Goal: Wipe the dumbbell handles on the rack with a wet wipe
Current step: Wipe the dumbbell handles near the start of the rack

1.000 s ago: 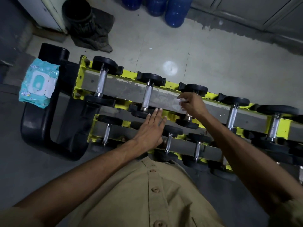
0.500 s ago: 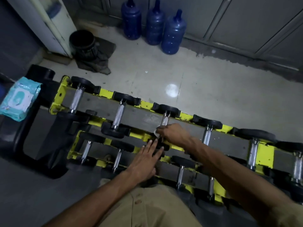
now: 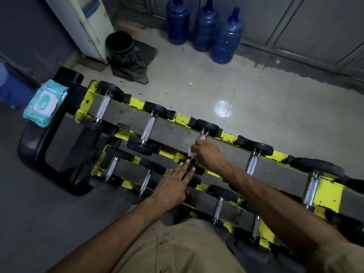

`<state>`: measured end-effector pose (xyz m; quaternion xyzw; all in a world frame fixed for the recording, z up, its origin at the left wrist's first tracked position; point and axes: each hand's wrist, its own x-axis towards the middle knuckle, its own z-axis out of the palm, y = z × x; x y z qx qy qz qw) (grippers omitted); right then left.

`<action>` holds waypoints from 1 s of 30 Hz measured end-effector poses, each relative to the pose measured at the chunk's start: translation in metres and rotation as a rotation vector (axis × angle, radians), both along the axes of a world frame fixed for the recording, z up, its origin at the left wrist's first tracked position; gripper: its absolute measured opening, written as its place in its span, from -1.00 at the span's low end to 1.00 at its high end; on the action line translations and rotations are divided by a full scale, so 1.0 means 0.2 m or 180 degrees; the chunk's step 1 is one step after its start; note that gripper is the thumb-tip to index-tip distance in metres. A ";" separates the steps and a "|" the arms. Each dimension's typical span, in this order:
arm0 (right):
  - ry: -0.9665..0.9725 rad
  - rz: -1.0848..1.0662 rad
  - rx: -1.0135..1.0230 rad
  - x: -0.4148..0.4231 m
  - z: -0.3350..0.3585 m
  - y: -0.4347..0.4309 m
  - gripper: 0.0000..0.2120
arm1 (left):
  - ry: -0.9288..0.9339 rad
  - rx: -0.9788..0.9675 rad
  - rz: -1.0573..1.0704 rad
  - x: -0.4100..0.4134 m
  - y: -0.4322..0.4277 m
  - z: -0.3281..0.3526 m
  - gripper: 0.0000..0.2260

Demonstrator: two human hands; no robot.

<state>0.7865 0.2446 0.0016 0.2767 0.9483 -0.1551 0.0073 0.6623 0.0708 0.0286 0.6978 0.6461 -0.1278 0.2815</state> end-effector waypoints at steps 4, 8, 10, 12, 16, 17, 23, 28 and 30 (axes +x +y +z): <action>0.0719 -0.1021 -0.0868 0.07 -0.09 -0.19 -0.86 | -0.0025 0.0029 0.0022 0.00 0.00 -0.01 -0.12; 0.1344 -0.2190 -0.1525 0.11 -0.14 -0.27 -0.91 | -0.0059 0.0033 0.0002 -0.01 0.01 0.00 -0.18; 0.1501 -0.2865 -0.2051 0.07 -0.18 -0.22 -0.90 | -0.0065 0.0080 -0.0005 -0.02 0.01 0.01 -0.20; 0.1921 -0.3541 -0.2635 0.03 -0.20 -0.11 -0.86 | -0.0091 0.0067 0.0003 -0.03 0.01 0.01 -0.22; 0.2631 -0.4140 -0.3213 -0.02 -0.24 0.03 -0.80 | -0.0093 0.0020 -0.0048 -0.03 0.01 0.03 -0.22; 0.2665 -0.4132 -0.3456 -0.03 -0.24 0.04 -0.78 | -0.0088 0.0008 -0.0070 -0.03 0.02 0.03 -0.21; 0.2733 -0.4772 -0.4232 -0.10 -0.26 0.19 -0.81 | 0.0004 -0.0072 -0.0244 -0.06 0.04 0.05 -0.19; 0.3076 -0.4834 -0.4550 -0.14 -0.24 0.09 -0.79 | 0.0037 -0.0062 -0.0361 -0.07 0.05 0.06 -0.21; 0.3523 -0.5167 -0.4485 -0.20 -0.20 0.12 -0.84 | 0.0036 -0.0080 -0.0391 -0.07 0.06 0.07 -0.22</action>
